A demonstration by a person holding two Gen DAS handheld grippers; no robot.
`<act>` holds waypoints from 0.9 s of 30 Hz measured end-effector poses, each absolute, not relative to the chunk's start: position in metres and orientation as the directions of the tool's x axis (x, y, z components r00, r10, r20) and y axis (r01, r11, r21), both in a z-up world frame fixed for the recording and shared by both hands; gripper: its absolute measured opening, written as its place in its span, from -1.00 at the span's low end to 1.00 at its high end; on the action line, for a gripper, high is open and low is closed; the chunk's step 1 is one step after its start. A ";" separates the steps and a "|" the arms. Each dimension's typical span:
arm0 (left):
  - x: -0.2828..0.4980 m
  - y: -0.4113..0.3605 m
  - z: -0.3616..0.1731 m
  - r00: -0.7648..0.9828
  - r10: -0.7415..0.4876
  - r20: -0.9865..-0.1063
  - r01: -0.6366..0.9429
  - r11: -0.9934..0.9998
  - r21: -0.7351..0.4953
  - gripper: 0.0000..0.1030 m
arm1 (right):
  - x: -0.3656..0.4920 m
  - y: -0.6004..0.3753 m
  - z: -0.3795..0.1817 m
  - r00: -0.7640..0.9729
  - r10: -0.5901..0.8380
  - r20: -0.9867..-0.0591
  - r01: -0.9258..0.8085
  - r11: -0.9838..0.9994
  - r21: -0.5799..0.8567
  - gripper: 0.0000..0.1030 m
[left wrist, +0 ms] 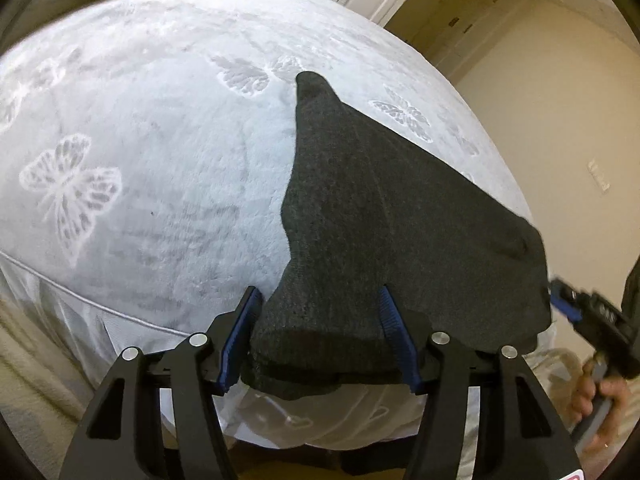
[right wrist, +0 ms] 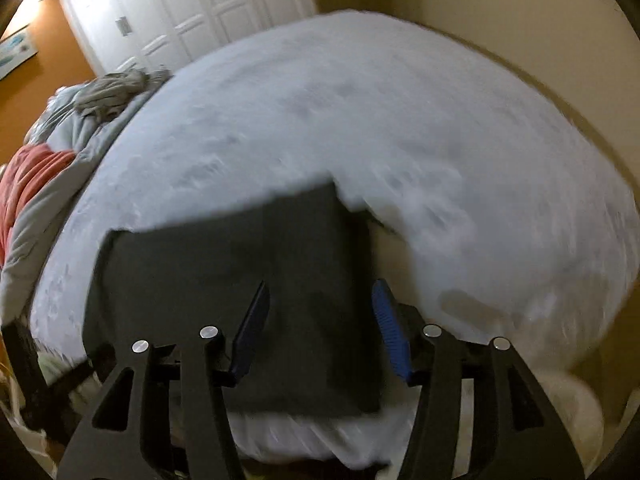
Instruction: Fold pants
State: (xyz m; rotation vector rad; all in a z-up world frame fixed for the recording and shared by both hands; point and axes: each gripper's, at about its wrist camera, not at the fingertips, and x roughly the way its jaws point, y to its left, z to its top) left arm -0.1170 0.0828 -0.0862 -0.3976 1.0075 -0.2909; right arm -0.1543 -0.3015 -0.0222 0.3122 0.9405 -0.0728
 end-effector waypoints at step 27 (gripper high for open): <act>-0.141 0.080 -0.073 0.537 -0.220 -0.815 -0.010 0.964 -0.267 0.14 | -0.161 -0.300 -0.013 0.686 0.154 -0.711 0.071 0.959 0.276 -0.26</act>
